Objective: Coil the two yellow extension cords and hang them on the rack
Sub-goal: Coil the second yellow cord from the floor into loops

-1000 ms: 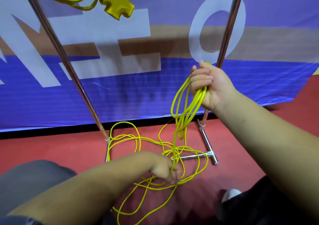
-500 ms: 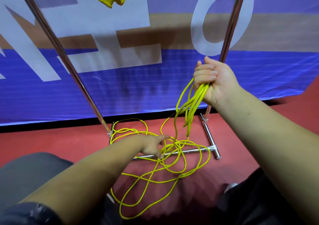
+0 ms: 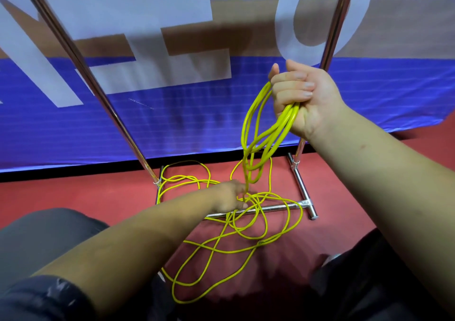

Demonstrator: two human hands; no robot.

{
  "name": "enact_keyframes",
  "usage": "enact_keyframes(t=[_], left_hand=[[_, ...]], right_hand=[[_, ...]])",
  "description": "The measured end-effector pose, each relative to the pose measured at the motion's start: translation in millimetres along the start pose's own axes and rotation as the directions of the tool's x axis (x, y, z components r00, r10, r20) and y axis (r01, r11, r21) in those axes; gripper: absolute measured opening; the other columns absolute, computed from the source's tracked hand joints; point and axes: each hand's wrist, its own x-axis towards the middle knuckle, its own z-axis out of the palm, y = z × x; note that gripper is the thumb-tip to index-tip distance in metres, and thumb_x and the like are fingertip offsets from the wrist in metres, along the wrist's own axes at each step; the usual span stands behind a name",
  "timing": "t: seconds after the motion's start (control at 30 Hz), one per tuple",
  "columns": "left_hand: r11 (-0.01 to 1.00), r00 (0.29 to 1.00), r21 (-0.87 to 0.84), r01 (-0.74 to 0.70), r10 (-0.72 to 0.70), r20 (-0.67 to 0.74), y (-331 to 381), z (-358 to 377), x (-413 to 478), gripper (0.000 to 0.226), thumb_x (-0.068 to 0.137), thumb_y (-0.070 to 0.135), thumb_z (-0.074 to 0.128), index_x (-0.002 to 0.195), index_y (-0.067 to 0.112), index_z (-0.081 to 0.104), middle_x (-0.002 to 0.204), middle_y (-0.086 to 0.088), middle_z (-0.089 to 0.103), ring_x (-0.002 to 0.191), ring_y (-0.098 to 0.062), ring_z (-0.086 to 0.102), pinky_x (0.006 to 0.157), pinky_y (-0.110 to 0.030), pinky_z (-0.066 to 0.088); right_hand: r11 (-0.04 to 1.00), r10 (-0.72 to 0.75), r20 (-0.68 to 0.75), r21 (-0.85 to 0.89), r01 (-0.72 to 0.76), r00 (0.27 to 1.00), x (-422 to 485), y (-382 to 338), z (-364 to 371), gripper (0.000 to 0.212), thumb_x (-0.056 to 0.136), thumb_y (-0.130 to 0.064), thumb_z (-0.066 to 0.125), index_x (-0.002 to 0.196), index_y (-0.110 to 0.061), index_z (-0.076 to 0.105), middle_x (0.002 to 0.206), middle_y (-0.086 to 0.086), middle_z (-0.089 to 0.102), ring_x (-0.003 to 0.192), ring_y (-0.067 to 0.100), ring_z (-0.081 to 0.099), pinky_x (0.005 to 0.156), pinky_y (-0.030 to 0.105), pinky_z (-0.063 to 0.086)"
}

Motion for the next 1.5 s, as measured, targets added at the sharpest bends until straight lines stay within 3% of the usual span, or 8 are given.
enact_keyframes(t=[0.17, 0.37, 0.57, 0.8, 0.9, 1.0, 1.2, 1.5], left_hand=[[0.993, 0.991, 0.113, 0.038, -0.052, 0.124, -9, -15, 0, 0.027, 0.104, 0.034, 0.059, 0.122, 0.017, 0.071, 0.119, -0.002, 0.072, 0.113, -0.024, 0.064, 0.081, -0.028, 0.042], [0.999, 0.938, 0.03, 0.04, -0.028, -0.344, -16, -96, -16, 0.025, 0.095, 0.037, 0.072, 0.095, 0.013, 0.077, 0.086, -0.006, 0.077, 0.084, -0.024, 0.072, 0.079, -0.034, 0.055], [0.854, 0.79, -0.41, -0.321, 0.003, -0.613, 16, -200, -77, 0.013, 0.097, 0.013, 0.071, 0.107, 0.007, 0.078, 0.094, -0.021, 0.074, 0.086, -0.027, 0.075, 0.09, -0.043, 0.062], [0.452, 0.888, -0.804, -0.387, -0.052, -0.457, 57, -257, -152, 0.025, 0.104, 0.009, 0.053, 0.123, 0.0, 0.067, 0.111, -0.016, 0.076, 0.092, -0.02, 0.076, 0.08, -0.033, 0.063], [0.497, 0.86, -0.776, -0.388, -0.109, -0.499, 57, -256, -157, 0.013, 0.104, 0.009, 0.056, 0.113, 0.0, 0.06, 0.092, -0.017, 0.056, 0.053, -0.009, 0.038, 0.049, -0.024, 0.035], [0.595, 0.848, -0.677, -0.434, 0.015, -0.53, 53, -247, -160, 0.026, 0.106, 0.004, 0.049, 0.131, 0.003, 0.057, 0.091, -0.011, 0.055, 0.055, -0.013, 0.026, 0.052, -0.027, 0.025], [0.403, 0.737, -0.618, -0.675, 0.331, -0.59, 44, -224, -166, 0.035, 0.107, 0.002, 0.04, 0.131, 0.014, 0.062, 0.096, -0.003, 0.063, 0.061, -0.017, 0.026, 0.063, -0.034, 0.019], [0.516, 0.681, -0.65, -0.558, -0.163, -0.714, -5, -208, -122, 0.03, 0.109, 0.009, 0.042, 0.124, 0.022, 0.064, 0.104, 0.005, 0.073, 0.06, -0.011, 0.037, 0.058, -0.029, 0.031]], right_hand=[[0.993, 0.079, 0.014, -0.089, -0.078, 0.997, -6, -8, 3, 0.03, 0.112, -0.031, 0.049, 0.106, -0.003, 0.057, 0.054, -0.001, 0.047, 0.035, 0.018, 0.046, 0.032, 0.028, 0.034], [0.926, 0.235, -0.087, -0.282, -0.25, 0.968, -13, -24, 7, 0.023, 0.11, -0.027, 0.051, 0.109, -0.006, 0.059, 0.054, -0.004, 0.046, 0.036, 0.009, 0.041, 0.031, 0.027, 0.035], [0.685, -0.147, -0.428, -0.694, -0.221, 0.892, -4, -13, 13, 0.022, 0.106, -0.026, 0.055, 0.087, -0.016, 0.058, 0.045, -0.012, 0.033, 0.029, 0.003, 0.033, 0.027, 0.017, 0.022], [0.297, -0.535, -0.399, -0.914, -0.277, 0.745, 16, -5, -15, 0.014, 0.102, -0.021, 0.065, 0.09, -0.018, 0.059, 0.053, -0.005, 0.043, 0.037, 0.008, 0.036, 0.037, 0.02, 0.033], [0.287, -0.629, -0.362, -0.931, -0.228, 0.688, 20, -2, -22, 0.012, 0.102, -0.022, 0.065, 0.095, -0.012, 0.068, 0.061, -0.001, 0.049, 0.042, 0.011, 0.043, 0.041, 0.024, 0.043], [0.331, -0.597, -0.375, -0.92, -0.208, 0.709, 22, 5, -27, 0.018, 0.106, -0.027, 0.06, 0.103, -0.013, 0.071, 0.074, 0.001, 0.056, 0.052, 0.013, 0.051, 0.049, 0.028, 0.051], [0.109, -0.573, -0.216, -0.976, -0.188, 0.79, 25, 29, -29, 0.015, 0.102, -0.041, 0.068, 0.097, -0.034, 0.08, 0.108, -0.004, 0.072, 0.096, 0.02, 0.066, 0.077, 0.036, 0.055], [0.473, -0.322, -0.267, -0.876, -0.09, 0.908, 23, 67, -8, 0.024, 0.109, -0.03, 0.055, 0.102, -0.012, 0.07, 0.068, 0.007, 0.064, 0.067, 0.028, 0.068, 0.088, 0.047, 0.062]])
